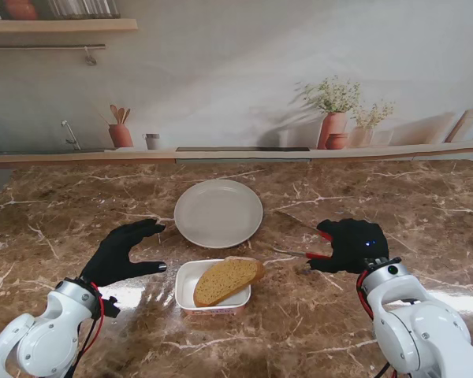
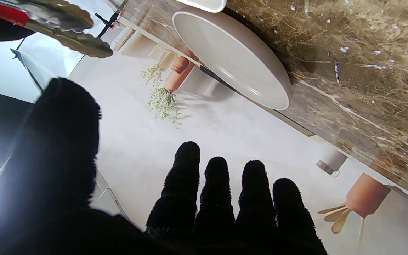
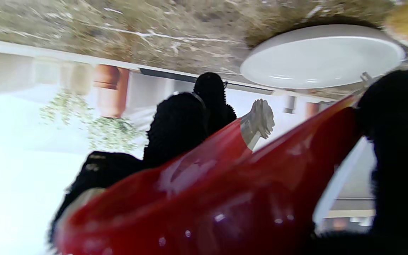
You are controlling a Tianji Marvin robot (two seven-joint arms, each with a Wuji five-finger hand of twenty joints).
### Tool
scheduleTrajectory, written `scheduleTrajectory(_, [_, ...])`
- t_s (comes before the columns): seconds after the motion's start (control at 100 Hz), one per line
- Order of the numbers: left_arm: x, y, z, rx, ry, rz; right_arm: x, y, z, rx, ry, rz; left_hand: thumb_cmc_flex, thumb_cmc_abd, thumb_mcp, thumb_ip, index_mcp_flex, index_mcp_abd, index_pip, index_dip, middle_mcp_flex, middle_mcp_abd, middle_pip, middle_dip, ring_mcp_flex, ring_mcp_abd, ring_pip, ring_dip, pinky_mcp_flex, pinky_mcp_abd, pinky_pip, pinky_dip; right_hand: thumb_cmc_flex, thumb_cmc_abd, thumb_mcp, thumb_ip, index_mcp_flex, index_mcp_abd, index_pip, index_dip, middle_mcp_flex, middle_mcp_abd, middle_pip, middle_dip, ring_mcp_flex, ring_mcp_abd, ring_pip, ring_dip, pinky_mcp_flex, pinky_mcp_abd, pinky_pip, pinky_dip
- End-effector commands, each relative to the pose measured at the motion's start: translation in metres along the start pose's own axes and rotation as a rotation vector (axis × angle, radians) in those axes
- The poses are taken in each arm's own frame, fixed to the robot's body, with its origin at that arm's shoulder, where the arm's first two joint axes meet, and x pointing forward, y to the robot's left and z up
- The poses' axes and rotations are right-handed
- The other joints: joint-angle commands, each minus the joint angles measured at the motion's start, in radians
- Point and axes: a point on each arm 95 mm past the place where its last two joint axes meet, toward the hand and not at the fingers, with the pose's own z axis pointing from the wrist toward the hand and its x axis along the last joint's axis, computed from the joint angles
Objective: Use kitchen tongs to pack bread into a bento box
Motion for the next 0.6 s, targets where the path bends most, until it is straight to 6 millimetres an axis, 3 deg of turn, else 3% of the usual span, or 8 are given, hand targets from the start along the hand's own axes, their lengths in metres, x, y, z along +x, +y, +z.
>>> scheduleTrajectory(0.0, [0.001, 0.004, 0.000, -0.004, 0.003, -0.003, -0.014, -0.020, 0.001, 0.051, -0.057, 0.019, -0.031, 0.005, 0.015, 0.017, -0.004, -0.002, -0.001, -0.001, -0.013, -0.012, -0.004, -0.005, -0.029, -0.043, -0.012, -0.012, 0.001, -0.059, -0.035, -0.016, 0.006, 0.016, 0.043, 0.041, 0.001, -0.011, 0.004, 0.020, -0.007, 0.012, 0.016, 0.010, 0.050, -0.016, 0.028, 0.019, 0.030, -0.097, 0.070, 0.019])
scheduleTrajectory(0.27, [0.003, 0.008, 0.002, -0.018, 0.010, -0.007, -0.044, -0.070, 0.014, 0.070, -0.235, 0.131, -0.031, 0.010, 0.010, 0.018, -0.006, -0.001, -0.002, -0.001, -0.014, -0.011, -0.005, -0.006, -0.030, -0.043, -0.014, -0.013, 0.001, -0.059, -0.036, -0.017, 0.019, 0.014, 0.036, 0.041, 0.017, -0.017, 0.015, 0.025, 0.005, 0.015, 0.023, 0.007, 0.052, -0.005, 0.043, 0.022, 0.028, -0.075, 0.081, 0.016])
scheduleTrajectory(0.59, [0.005, 0.010, 0.004, -0.028, 0.012, -0.007, -0.059, -0.119, 0.039, 0.141, -0.304, 0.155, -0.031, 0.012, 0.006, 0.019, -0.007, -0.003, -0.001, -0.001, -0.015, -0.012, -0.005, -0.006, -0.030, -0.043, -0.015, -0.013, 0.001, -0.059, -0.037, -0.018, -0.010, 0.022, 0.043, 0.045, -0.010, -0.019, 0.009, 0.022, -0.019, 0.010, 0.019, 0.002, 0.029, 0.004, 0.024, 0.013, -0.008, -0.059, 0.075, 0.012])
